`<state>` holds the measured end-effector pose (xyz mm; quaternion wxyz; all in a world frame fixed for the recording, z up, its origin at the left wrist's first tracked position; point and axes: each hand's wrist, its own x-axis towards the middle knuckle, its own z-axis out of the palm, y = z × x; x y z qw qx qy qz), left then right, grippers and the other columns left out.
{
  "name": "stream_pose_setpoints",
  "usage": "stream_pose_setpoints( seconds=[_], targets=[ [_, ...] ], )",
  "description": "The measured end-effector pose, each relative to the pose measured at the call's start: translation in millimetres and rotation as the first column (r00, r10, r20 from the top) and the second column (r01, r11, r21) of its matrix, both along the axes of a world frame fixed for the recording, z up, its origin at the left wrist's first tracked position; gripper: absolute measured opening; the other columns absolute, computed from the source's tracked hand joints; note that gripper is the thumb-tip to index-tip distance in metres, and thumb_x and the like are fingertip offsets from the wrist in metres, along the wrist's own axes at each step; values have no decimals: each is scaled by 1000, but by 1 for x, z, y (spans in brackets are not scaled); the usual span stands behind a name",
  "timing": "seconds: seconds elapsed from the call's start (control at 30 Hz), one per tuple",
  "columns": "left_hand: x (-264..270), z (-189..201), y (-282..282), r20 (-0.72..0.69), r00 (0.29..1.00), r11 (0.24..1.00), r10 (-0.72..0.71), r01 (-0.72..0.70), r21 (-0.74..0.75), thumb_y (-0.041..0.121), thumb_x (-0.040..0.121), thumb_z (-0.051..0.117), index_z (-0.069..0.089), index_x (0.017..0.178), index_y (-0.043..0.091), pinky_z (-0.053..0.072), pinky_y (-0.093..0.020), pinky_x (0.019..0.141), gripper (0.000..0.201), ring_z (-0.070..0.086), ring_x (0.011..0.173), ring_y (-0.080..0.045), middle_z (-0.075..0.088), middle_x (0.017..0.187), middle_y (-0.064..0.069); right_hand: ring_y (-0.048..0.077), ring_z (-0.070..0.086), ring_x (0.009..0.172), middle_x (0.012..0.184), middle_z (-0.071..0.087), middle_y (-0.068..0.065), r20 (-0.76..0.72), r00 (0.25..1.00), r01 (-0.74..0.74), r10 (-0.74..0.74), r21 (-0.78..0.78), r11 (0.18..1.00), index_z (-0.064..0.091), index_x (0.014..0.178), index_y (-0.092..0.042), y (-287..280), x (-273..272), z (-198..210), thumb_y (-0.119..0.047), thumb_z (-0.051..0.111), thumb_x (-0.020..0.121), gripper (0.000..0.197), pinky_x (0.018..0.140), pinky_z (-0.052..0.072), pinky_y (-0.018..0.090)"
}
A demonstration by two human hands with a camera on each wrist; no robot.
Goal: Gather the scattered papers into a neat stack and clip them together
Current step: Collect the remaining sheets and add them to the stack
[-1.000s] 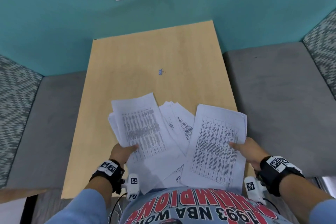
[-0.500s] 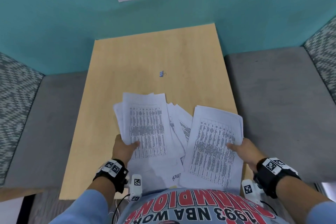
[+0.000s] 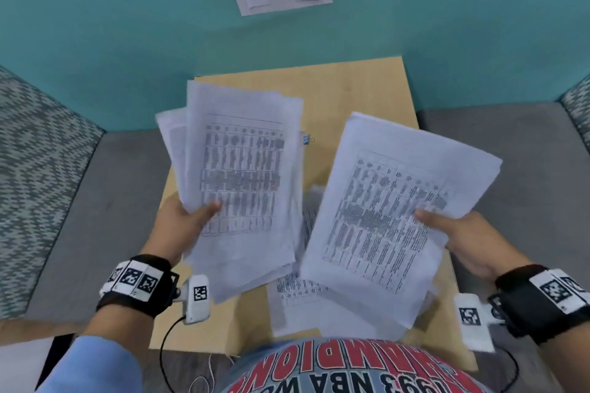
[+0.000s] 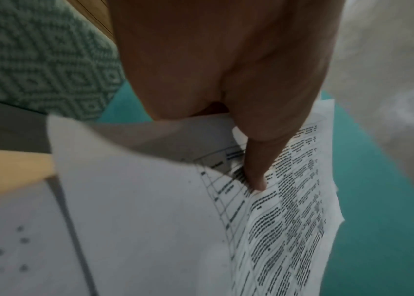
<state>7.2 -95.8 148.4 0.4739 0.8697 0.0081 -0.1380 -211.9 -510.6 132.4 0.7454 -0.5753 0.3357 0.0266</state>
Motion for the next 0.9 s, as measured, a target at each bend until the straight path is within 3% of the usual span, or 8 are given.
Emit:
stream_pose_setpoints(
  seconds=[0.1, 0.2, 0.37, 0.47, 0.53, 0.63, 0.73, 0.9],
  targets=[
    [-9, 0, -20, -129, 978, 973, -161, 136, -186, 20, 87, 86, 75, 120, 15, 63, -49, 91, 35, 79, 105, -28, 82, 113, -8, 3, 78, 99, 112, 81, -9, 98, 994, -45, 42, 29, 999, 70, 122, -18, 26, 33, 23, 1, 67, 96, 33, 76, 61, 18],
    [-19, -3, -35, -262, 907, 912, -329, 233, -338, 20, 85, 85, 70, 133, 12, 56, -51, 105, 51, 75, 119, -28, 78, 128, -7, 21, 70, 122, 129, 76, 1, 118, 991, -70, 68, 18, 997, 66, 134, -15, 51, 57, 21, -1, 70, 93, 43, 110, 51, 43],
    [-28, -11, -44, -369, 842, 883, -393, 234, -406, 20, 101, 70, 65, 139, 14, 52, -51, 111, 38, 70, 127, -31, 76, 132, -4, 30, 66, 128, 135, 73, 8, 100, 994, -55, 36, 189, 981, 65, 138, -13, 75, 66, 1, -19, 87, 75, 66, 118, 43, 54],
    [-27, -4, -40, -516, 796, 907, -316, 93, -412, 64, 101, 55, 60, 143, 33, 24, -40, 127, 52, 59, 134, -4, 66, 140, 19, 18, 71, 122, 131, 75, -3, 100, 995, -37, 26, 110, 993, 59, 144, -16, 84, 70, -1, -7, 75, 90, 56, 101, 58, 34],
    [-22, -8, -35, -527, 790, 902, -312, 72, -426, 88, 80, 60, 54, 152, 37, 21, -48, 130, 88, 48, 147, -8, 58, 153, 18, 20, 70, 123, 132, 74, -2, 98, 995, 10, -15, 47, 999, 53, 145, -16, 87, 75, 6, -4, 75, 91, 60, 97, 59, 34],
    [-22, -1, -37, -295, 901, 892, -319, 180, -414, 55, 77, 87, 63, 142, 24, 47, -46, 118, 76, 67, 130, -13, 74, 136, 9, 26, 69, 124, 137, 70, 6, 170, 982, 87, -88, 14, 996, 46, 148, -16, 92, 80, 22, -7, 82, 86, 72, 105, 54, 48],
    [-22, 5, -42, -148, 955, 860, -259, 159, -484, 25, 81, 84, 71, 127, 21, 59, -33, 103, 48, 75, 117, -12, 80, 123, 6, 30, 66, 129, 138, 70, 9, 251, 968, -2, -18, 80, 997, 57, 143, -12, 97, 77, 47, -10, 78, 85, 61, 109, 50, 48],
    [-28, -12, -40, -95, 966, 854, -240, 163, -493, 8, 85, 85, 70, 129, 14, 60, -34, 102, 46, 75, 119, -16, 80, 124, 2, -15, 72, 90, 91, 79, -30, 228, 963, -74, 146, -296, 952, 71, 112, -23, 120, 54, 56, -21, 81, 82, 31, 82, 55, 5]
  ],
)
